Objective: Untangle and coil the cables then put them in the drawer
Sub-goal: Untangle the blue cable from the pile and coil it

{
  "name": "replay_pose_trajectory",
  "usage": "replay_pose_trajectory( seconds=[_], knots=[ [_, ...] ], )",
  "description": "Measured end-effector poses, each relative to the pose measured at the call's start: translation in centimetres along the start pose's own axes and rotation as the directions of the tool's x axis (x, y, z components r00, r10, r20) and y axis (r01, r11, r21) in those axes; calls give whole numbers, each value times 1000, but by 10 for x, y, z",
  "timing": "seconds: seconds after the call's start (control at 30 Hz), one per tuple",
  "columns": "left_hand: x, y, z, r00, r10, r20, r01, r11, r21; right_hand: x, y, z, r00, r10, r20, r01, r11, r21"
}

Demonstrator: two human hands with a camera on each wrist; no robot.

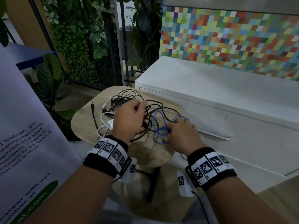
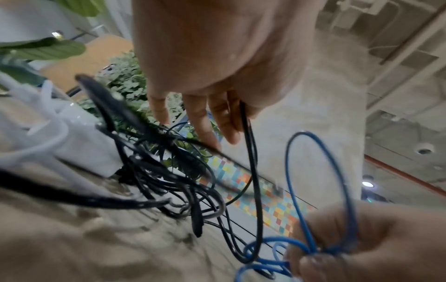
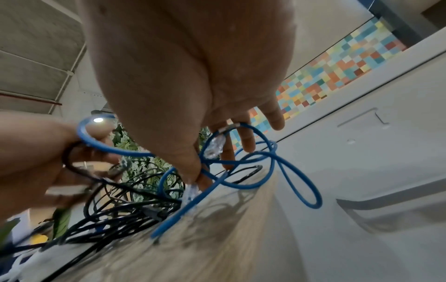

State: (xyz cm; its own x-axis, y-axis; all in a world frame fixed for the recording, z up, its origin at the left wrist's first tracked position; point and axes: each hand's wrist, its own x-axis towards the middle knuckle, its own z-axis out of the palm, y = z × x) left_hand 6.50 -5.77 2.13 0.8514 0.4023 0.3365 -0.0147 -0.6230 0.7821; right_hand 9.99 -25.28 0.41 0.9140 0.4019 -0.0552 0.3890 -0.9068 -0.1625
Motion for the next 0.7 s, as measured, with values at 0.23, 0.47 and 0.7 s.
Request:
replay_pose_trajectory(
  seconds=[0.23,0.47,0.7],
  knots=[
    [3,-22,3,956,-136,260,84,976,202,4,24,-15,954,181,-237,5,783,621],
    [-14,-10,1,965,-43,260,43,999,4,3,21,-51,864,388,-321,181,356,917],
    [-31,15,-7,927,143,348,18,908,-419,-4,-20,-35,982,50,-181,155,331,931]
  ],
)
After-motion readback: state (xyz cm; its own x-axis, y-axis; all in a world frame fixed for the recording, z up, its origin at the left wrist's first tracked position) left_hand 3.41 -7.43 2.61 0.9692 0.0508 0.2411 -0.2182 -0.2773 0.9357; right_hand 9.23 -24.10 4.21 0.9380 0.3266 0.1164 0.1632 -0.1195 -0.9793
